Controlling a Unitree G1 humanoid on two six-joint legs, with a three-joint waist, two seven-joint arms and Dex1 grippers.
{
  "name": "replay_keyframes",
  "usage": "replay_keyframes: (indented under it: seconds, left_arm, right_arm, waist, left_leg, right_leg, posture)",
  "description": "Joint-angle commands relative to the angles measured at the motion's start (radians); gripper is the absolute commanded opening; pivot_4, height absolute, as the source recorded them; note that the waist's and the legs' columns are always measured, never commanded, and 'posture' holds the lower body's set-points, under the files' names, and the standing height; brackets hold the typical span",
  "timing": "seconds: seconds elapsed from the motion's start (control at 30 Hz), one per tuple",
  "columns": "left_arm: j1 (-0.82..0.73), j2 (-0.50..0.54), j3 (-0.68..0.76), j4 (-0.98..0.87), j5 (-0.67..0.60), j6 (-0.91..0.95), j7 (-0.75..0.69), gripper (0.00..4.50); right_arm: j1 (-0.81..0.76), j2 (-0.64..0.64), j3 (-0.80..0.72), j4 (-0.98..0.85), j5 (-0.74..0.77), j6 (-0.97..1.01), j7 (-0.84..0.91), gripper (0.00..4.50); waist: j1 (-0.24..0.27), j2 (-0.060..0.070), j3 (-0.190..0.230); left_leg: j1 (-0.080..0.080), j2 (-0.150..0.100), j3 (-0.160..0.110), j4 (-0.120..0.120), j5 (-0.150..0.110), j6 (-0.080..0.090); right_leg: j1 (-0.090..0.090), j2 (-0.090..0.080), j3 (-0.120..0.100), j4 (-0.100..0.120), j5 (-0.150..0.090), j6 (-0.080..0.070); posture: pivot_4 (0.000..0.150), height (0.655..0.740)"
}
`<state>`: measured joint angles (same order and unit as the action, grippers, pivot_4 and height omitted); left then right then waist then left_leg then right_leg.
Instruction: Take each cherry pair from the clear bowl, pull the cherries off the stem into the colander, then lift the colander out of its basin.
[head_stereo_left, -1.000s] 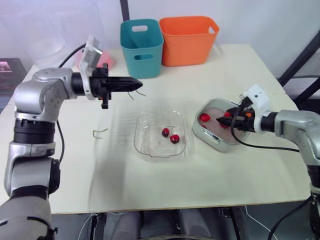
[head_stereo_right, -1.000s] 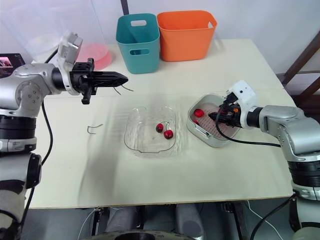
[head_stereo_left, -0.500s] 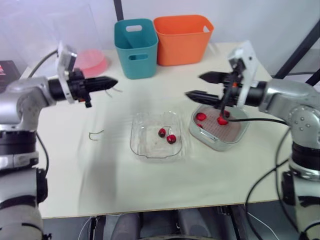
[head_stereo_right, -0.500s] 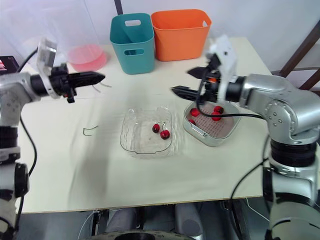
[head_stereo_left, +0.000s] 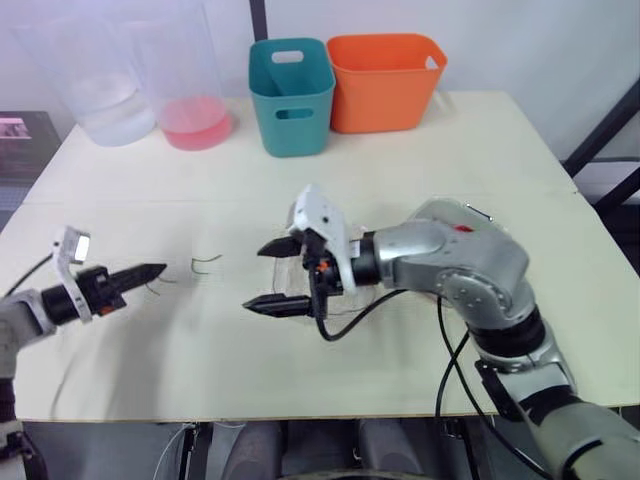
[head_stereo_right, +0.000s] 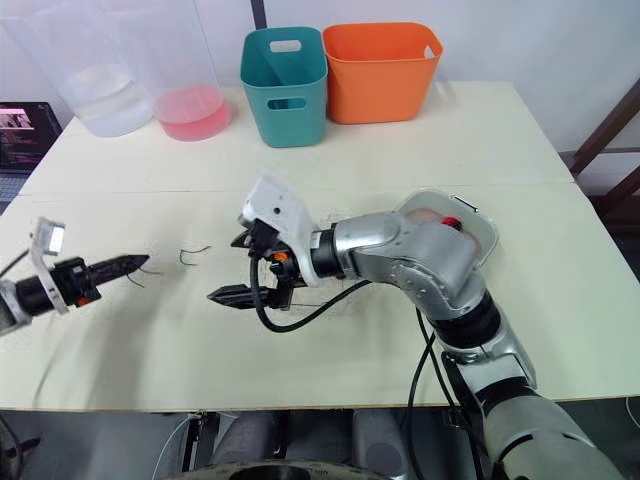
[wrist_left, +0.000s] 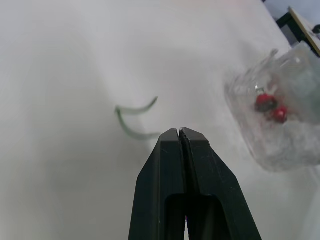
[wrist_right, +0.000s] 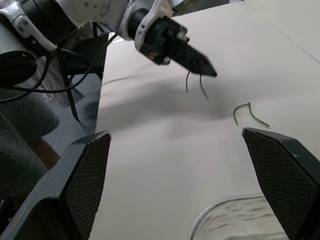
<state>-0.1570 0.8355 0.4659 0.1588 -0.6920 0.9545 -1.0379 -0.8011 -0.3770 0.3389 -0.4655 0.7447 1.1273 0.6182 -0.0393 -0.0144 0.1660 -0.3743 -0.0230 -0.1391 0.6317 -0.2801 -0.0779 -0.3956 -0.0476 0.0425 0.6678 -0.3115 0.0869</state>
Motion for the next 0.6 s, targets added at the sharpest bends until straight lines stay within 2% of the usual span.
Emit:
replay_keyframes:
  seconds: [0.03,0.1,0.23,0.43,0.53,0.6]
  left_arm:
    - [-0.011,0.001,0.047,-0.027,-0.027,-0.020,0.026,0.63]
    - [-0.017,0.000,0.040,-0.019,-0.023,-0.032,0.035,1.46]
    - [-0.033,0.027,0.014,-0.009,0.001,-0.066,0.027,3.54]
    - [-0.149,0.161,-0.002,0.120,0.081,-0.209,-0.025,3.54]
    - [-0.238,0.198,-0.025,0.069,0.064,-0.223,-0.054,3.54]
    - [-0.281,0.190,-0.053,-0.047,0.013,-0.181,-0.066,3.54]
  right_arm:
    - [-0.017,-0.006,-0.016,-0.028,-0.005,-0.017,0.019,4.50]
    - [-0.019,-0.011,-0.019,-0.021,-0.013,-0.018,0.022,4.50]
    - [-0.025,-0.032,-0.034,0.001,-0.030,-0.028,0.037,4.50]
    - [-0.032,-0.094,-0.106,0.045,-0.036,-0.048,0.069,4.50]
    - [-0.029,-0.157,-0.180,0.076,-0.026,-0.049,0.098,4.50]
    - [-0.021,-0.223,-0.228,0.100,-0.030,-0.047,0.121,4.50]
  waist:
    - [-0.002,0.000,0.000]
    - [-0.004,0.000,0.000]
    - [-0.006,0.000,0.000]
    - [-0.005,0.000,0.000]
    - [0.003,-0.001,0.000]
    - [0.005,0.000,0.001]
  left_leg:
    - [0.000,0.000,0.000,0.000,0.000,0.000]
    - [0.001,0.000,0.000,-0.001,0.000,0.000]
    - [0.001,0.001,0.001,-0.001,0.000,0.000]
    - [0.000,0.001,0.001,-0.002,0.000,0.000]
    - [-0.001,0.000,0.001,-0.001,0.000,0.000]
    - [-0.001,-0.001,0.002,-0.001,0.000,0.000]
  right_leg:
    - [0.000,0.000,0.000,0.000,0.000,0.000]
    - [0.000,0.001,0.000,0.000,0.001,0.000]
    - [-0.001,0.001,0.000,0.000,0.001,0.000]
    - [-0.002,0.001,0.000,0.000,0.001,0.000]
    - [-0.001,0.001,-0.001,-0.001,0.001,0.000]
    - [0.000,0.000,-0.001,-0.003,0.001,0.000]
  posture:
    - [0.150,0.7400]
    - [0.150,0.7400]
    - [0.150,0.7400]
    - [0.150,0.7400]
    - [0.150,0.7400]
    - [0.150,0.7400]
